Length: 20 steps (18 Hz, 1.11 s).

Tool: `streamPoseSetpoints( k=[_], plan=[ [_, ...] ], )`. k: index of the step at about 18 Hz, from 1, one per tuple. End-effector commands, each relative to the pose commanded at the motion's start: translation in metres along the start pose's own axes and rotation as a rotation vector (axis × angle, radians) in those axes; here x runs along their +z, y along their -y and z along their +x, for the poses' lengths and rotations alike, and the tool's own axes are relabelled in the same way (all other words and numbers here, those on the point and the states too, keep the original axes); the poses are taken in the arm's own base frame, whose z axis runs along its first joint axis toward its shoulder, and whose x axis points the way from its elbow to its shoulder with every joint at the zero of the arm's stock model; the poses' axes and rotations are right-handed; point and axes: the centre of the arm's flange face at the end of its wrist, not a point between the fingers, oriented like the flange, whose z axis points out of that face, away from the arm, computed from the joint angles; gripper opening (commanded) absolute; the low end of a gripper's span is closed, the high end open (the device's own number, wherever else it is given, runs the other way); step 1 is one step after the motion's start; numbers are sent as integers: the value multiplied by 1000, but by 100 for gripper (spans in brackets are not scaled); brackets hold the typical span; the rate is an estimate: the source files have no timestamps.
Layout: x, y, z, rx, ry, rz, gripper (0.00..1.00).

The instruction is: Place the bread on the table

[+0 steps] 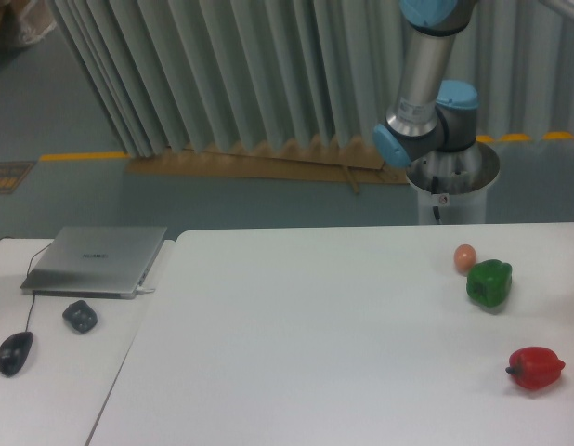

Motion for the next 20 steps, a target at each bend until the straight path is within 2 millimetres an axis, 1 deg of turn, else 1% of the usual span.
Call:
streamPoseSetpoints(
  k=[3, 5, 6, 7, 8, 9, 11, 13, 15, 17, 20],
  plan=[
    [3, 23, 6, -98, 34, 8, 44],
    [5, 29, 9, -128, 39, 9, 44],
    [3, 39, 15, -170, 48, 16, 44],
    [5, 47, 18, -227, 56, 20, 44],
    [10, 56, 22, -226, 63, 20, 42],
    [16, 61, 27, -213, 61, 11, 41],
    [22, 66, 34, -191, 63, -11, 39],
    [28, 79, 48, -152, 81, -72, 39],
    [29, 89, 59, -135, 88, -89, 39],
    [40, 97, 73, -115, 73, -106, 39],
    [30, 99, 83, -113, 79, -89, 39]
  ],
)
